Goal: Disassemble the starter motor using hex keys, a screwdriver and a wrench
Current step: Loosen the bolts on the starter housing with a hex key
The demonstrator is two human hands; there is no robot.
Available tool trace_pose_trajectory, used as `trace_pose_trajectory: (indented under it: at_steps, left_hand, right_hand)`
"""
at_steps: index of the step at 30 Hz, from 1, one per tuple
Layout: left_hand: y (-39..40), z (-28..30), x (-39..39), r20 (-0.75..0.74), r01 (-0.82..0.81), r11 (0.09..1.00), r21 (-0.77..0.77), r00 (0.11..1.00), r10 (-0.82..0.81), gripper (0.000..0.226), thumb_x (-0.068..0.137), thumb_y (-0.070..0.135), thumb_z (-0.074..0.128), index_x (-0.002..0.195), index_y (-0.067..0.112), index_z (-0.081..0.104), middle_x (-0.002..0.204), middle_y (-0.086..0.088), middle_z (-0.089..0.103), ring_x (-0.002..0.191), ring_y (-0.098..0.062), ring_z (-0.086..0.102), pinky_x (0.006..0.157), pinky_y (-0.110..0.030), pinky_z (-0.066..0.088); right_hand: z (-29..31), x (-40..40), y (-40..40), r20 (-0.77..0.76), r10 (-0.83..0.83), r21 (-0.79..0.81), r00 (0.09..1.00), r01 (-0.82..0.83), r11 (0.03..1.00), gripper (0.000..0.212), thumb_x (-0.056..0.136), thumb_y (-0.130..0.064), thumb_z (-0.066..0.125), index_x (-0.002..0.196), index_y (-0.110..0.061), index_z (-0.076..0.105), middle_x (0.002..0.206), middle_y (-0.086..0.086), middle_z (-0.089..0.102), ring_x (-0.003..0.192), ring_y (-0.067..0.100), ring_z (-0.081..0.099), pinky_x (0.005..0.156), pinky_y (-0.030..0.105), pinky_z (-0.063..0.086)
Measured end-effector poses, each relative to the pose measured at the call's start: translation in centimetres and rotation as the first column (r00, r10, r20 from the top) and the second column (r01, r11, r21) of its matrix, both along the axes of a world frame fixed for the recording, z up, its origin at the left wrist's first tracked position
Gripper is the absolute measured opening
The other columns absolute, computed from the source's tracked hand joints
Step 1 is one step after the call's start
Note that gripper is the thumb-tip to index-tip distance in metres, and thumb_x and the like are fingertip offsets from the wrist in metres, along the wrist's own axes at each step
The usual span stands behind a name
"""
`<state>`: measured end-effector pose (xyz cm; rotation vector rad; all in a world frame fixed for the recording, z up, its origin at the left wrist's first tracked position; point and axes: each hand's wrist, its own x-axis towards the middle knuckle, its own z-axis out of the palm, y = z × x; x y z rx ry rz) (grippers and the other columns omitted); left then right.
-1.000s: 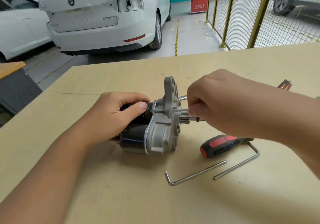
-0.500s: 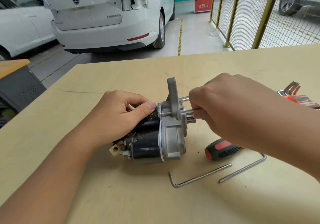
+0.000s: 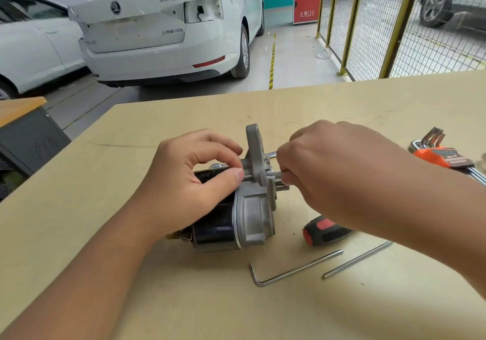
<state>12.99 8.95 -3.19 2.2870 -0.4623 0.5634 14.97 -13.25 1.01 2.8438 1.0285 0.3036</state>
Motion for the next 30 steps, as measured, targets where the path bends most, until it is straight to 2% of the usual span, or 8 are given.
trace_pose_trajectory:
  at_steps: [4,7,9,12,18,21,25,30]
  left_hand:
    - [-0.3,0.0,-0.1,0.022,0.026,0.998,0.051,0.999,-0.028,0.008,0.081,0.018,0.077,0.086,0.021,0.083,0.105,0.010,0.075,0.104,-0.011,0.071,0.095,-0.018,0.051]
    - [-0.2,-0.1,-0.1,0.028,0.037,0.997,0.068,0.999,-0.039,0.011,0.082,0.017,0.077,0.089,0.020,0.084,0.107,0.009,0.075,0.105,-0.011,0.071,0.095,-0.020,0.052]
    - [-0.1,-0.1,-0.1,0.027,0.038,0.997,0.073,0.999,-0.040,0.012,0.082,0.017,0.077,0.090,0.021,0.084,0.108,0.009,0.075,0.105,-0.011,0.071,0.094,-0.020,0.052]
    - [0.0,-0.1,0.0,0.028,0.036,0.996,0.076,0.999,-0.038,0.012,0.082,0.017,0.077,0.090,0.023,0.084,0.108,0.011,0.074,0.105,-0.011,0.071,0.094,-0.018,0.051]
    - [-0.2,0.0,0.0,0.035,0.033,0.997,0.073,0.999,-0.035,0.008,0.082,0.017,0.078,0.086,0.022,0.083,0.108,0.010,0.074,0.102,-0.012,0.072,0.093,-0.022,0.053]
    - [-0.3,0.0,-0.1,0.046,0.027,0.997,0.076,0.998,-0.031,0.008,0.082,0.017,0.078,0.084,0.024,0.082,0.107,0.012,0.073,0.104,-0.011,0.071,0.093,-0.018,0.051]
    - [-0.4,0.0,-0.1,0.038,0.013,0.997,0.077,0.999,-0.016,0.006,0.082,0.020,0.078,0.082,0.025,0.081,0.105,0.013,0.074,0.103,-0.010,0.071,0.093,-0.018,0.050]
    - [-0.5,0.1,-0.3,0.007,-0.005,0.998,0.060,1.000,0.005,0.004,0.082,0.023,0.078,0.081,0.025,0.081,0.105,0.013,0.074,0.104,-0.009,0.071,0.093,-0.017,0.049]
  right_hand:
    - [-0.1,-0.5,0.1,0.055,-0.038,0.038,0.998,0.036,0.999,0.034,0.092,-0.018,0.065,0.072,-0.022,0.039,0.068,-0.001,0.047,0.048,0.019,0.043,0.042,0.028,0.026]
    - [-0.1,-0.2,0.2,-0.022,-0.016,0.120,1.000,0.018,0.993,0.043,0.094,-0.013,0.064,0.070,-0.023,0.029,0.070,0.000,0.045,0.056,0.020,0.048,0.044,0.034,0.038]
    - [0.1,0.1,0.0,-0.082,0.032,0.182,0.996,-0.017,0.983,0.033,0.096,-0.016,0.062,0.072,-0.023,0.042,0.074,0.000,0.051,0.066,0.022,0.056,0.056,0.040,0.052]
    - [0.1,0.3,-0.4,-0.129,0.058,0.144,0.990,-0.039,0.989,0.021,0.098,-0.011,0.055,0.078,-0.015,0.060,0.080,0.003,0.058,0.073,0.023,0.060,0.067,0.045,0.058]
    - [0.3,0.1,-0.1,-0.023,0.025,0.036,0.999,-0.025,0.999,0.014,0.094,-0.011,0.058,0.083,-0.019,0.061,0.082,-0.001,0.055,0.062,0.023,0.057,0.050,0.034,0.047]
    - [0.5,-0.1,-0.1,0.030,0.005,0.050,1.000,-0.006,0.999,0.018,0.093,-0.015,0.063,0.079,-0.023,0.054,0.080,-0.003,0.054,0.058,0.022,0.054,0.047,0.029,0.039]
    - [-0.1,0.3,-0.1,-0.037,0.033,0.131,0.999,-0.027,0.991,0.047,0.094,-0.012,0.063,0.070,-0.026,0.025,0.075,-0.002,0.047,0.060,0.021,0.052,0.049,0.035,0.044]
    - [0.0,0.5,-0.6,-0.110,0.088,0.167,0.990,-0.069,0.984,0.020,0.098,-0.011,0.056,0.079,-0.019,0.057,0.081,0.001,0.057,0.072,0.020,0.058,0.065,0.042,0.057]
